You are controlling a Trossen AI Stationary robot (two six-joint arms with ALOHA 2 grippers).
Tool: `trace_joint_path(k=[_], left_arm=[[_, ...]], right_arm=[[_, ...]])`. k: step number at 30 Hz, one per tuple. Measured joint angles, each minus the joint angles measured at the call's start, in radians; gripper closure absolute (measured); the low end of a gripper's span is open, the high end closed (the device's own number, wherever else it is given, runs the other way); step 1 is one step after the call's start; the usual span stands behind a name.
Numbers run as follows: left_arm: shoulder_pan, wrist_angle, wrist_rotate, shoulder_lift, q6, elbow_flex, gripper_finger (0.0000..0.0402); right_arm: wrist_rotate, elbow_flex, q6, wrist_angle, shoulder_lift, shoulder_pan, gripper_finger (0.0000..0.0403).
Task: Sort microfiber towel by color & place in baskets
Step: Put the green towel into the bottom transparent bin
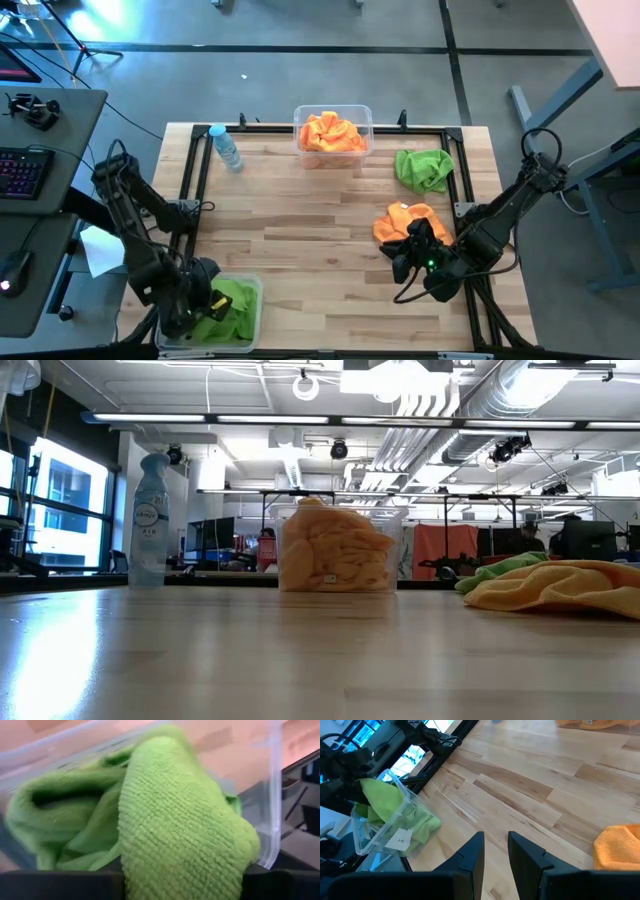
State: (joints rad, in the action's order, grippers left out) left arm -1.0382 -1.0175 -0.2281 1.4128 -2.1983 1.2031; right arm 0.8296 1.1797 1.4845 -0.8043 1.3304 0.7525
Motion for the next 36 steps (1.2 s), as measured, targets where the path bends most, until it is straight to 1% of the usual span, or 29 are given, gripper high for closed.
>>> trace_joint_path(k=[1, 2, 4, 5, 7, 10, 11, 12, 15, 16, 17, 18, 19, 21, 22, 23, 24, 25, 27, 28, 29, 31, 33, 34, 36], left_arm=[[0.000, 0.011, -0.020, 0.010, 0.011, 0.000, 0.0282], [0.001, 0.034, -0.039, 0.027, 0.063, 0.000, 0.0282], [0.004, 0.102, -0.071, 0.075, 0.222, 0.000, 0.0282], [0.004, 0.124, -0.075, 0.096, 0.274, 0.000, 0.0282], [0.004, 0.128, -0.090, 0.116, 0.326, 0.000, 0.0282], [0.002, 0.096, -0.201, 0.122, 0.428, 0.000, 0.0282], [0.001, 0.084, -0.227, 0.122, 0.434, 0.000, 0.0282], [0.001, 0.065, -0.234, 0.118, 0.409, 0.000, 0.0282], [0.005, 0.024, -0.238, 0.099, 0.254, 0.000, 0.0282], [0.005, 0.032, -0.238, 0.095, 0.246, 0.000, 0.0282], [0.005, 0.038, -0.230, 0.092, 0.276, 0.000, 0.0282], [0.005, 0.044, -0.200, 0.088, 0.317, 0.000, 0.0282], [0.006, 0.044, -0.158, 0.085, 0.326, 0.001, 0.0282], [0.004, 0.018, -0.101, 0.086, 0.268, 0.001, 0.0282], [0.000, 0.006, -0.110, 0.088, 0.246, 0.000, 0.0282], [-0.005, 0.007, -0.140, 0.088, 0.249, 0.000, 0.0282], [-0.009, 0.018, -0.175, 0.087, 0.277, 0.000, 0.0282], [-0.011, 0.032, -0.189, 0.084, 0.325, 0.000, 0.0282], [-0.010, 0.058, -0.155, 0.080, 0.430, 0.000, 0.0282], [-0.010, 0.063, -0.132, 0.080, 0.446, 0.001, 0.0282], [-0.010, 0.053, -0.130, 0.080, 0.432, 0.001, 0.0282], [-0.017, 0.008, -0.165, 0.078, 0.352, 0.001, 0.0282], [-0.022, 0.021, -0.197, 0.076, 0.293, 0.001, 0.0282], [-0.022, 0.062, -0.191, 0.076, 0.334, 0.001, 0.0282], [-0.019, 0.141, -0.102, 0.076, 0.483, 0.001, 0.0282]], right_arm=[[0.001, 0.000, 0.000, 0.000, 0.000, 0.000, 0.0323], [0.001, 0.000, 0.000, -0.001, 0.000, 0.000, 0.0323], [0.000, 0.000, 0.000, -0.009, 0.000, 0.000, 0.0323], [0.001, 0.000, 0.000, -0.011, 0.000, 0.000, 0.0323], [0.001, 0.000, 0.001, -0.015, 0.000, 0.000, 0.0323], [0.012, 0.000, 0.003, -0.018, 0.000, 0.000, 0.0323], [0.018, 0.000, 0.003, -0.018, 0.000, 0.000, 0.0323], [0.027, 0.000, 0.003, -0.018, 0.000, 0.000, 0.0323], [0.035, 0.000, 0.006, -0.018, 0.000, 0.000, 0.0323], [0.035, 0.000, 0.010, -0.018, 0.000, 0.000, 0.0323], [0.035, 0.000, 0.016, -0.018, 0.000, 0.000, 0.0323], [0.035, 0.000, 0.024, -0.019, 0.000, 0.000, 0.0323], [0.035, 0.000, 0.029, -0.019, 0.000, 0.000, 0.0323], [0.035, 0.000, 0.037, -0.012, 0.001, 0.000, 0.0323], [0.035, 0.000, 0.037, 0.003, 0.005, 0.000, 0.0323], [0.037, 0.000, 0.036, 0.019, 0.010, 0.000, 0.0323], [0.039, 0.001, 0.036, 0.033, 0.019, 0.000, 0.0323], [0.039, 0.001, 0.035, 0.045, 0.032, -0.001, 0.0323], [0.038, 0.001, 0.034, 0.078, 0.064, -0.002, 0.0323], [0.034, 0.001, 0.034, 0.090, 0.082, -0.002, 0.0323], [0.028, 0.001, 0.034, 0.104, 0.103, -0.002, 0.0323], [0.015, 0.001, 0.034, 0.140, 0.142, -0.002, 0.0323], [0.000, 0.001, 0.034, 0.184, 0.181, -0.002, 0.0323], [-0.005, 0.001, 0.034, 0.210, 0.198, -0.002, 0.0323], [-0.010, 0.001, 0.028, 0.258, 0.231, -0.002, 0.0323]])
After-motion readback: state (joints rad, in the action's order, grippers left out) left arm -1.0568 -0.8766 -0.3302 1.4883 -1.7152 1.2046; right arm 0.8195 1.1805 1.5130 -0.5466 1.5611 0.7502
